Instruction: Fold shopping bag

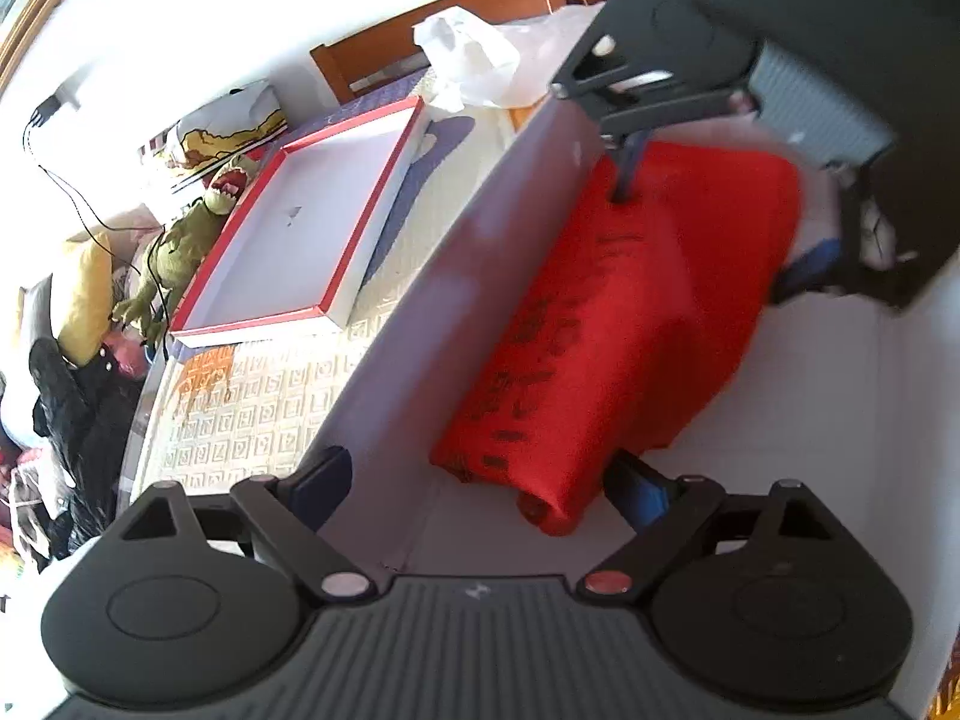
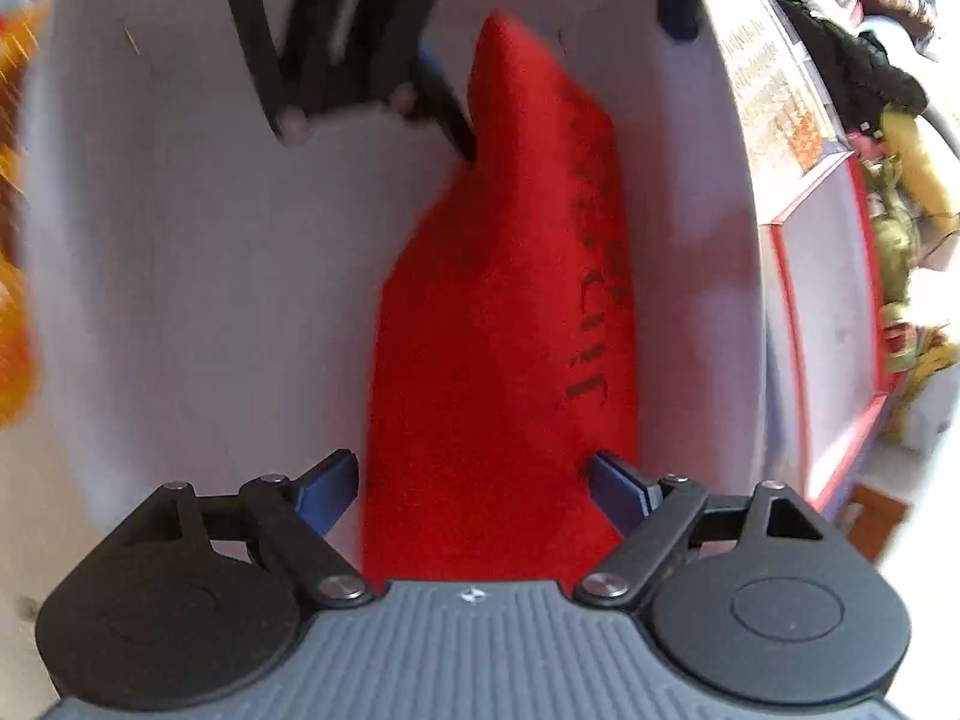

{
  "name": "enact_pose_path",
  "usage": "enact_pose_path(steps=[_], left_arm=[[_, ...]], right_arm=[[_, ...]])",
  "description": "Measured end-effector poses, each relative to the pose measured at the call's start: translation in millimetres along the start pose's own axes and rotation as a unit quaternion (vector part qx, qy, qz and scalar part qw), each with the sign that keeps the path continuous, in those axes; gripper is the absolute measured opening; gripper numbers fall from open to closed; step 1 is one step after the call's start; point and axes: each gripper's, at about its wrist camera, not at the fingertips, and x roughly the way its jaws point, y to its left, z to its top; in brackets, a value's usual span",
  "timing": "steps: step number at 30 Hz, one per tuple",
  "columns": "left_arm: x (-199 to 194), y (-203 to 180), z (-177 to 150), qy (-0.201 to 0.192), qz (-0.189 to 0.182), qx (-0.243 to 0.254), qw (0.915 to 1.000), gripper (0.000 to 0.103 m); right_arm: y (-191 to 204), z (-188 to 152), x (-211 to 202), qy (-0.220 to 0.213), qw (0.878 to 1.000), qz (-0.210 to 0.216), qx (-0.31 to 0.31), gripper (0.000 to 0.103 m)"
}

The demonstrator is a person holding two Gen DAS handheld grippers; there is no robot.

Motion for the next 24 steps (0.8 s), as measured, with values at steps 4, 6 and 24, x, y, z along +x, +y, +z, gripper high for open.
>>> enact_pose_path(steps=[4, 6, 24], left_arm=[[1.6, -4.0, -1.9, -0.002, 0.013, 0.021, 0.9997, 0.091], [2.5, -6.5, -2.6, -0.002, 0.02, 0.03, 0.9994, 0.091], [-20.8, -19.2, -12.2, -0.017, 0.045, 0.071, 0.9963, 0.096]], right_arm=[[-14.7, -1.6, 19.7, 0.011, 0.999, -0.045, 0.0, 0.061], [-25.3, -5.5, 21.5, 0.005, 0.999, -0.04, 0.019, 0.048], [29.5, 6.8, 23.9, -0.007, 0.993, -0.081, -0.088, 0.031]])
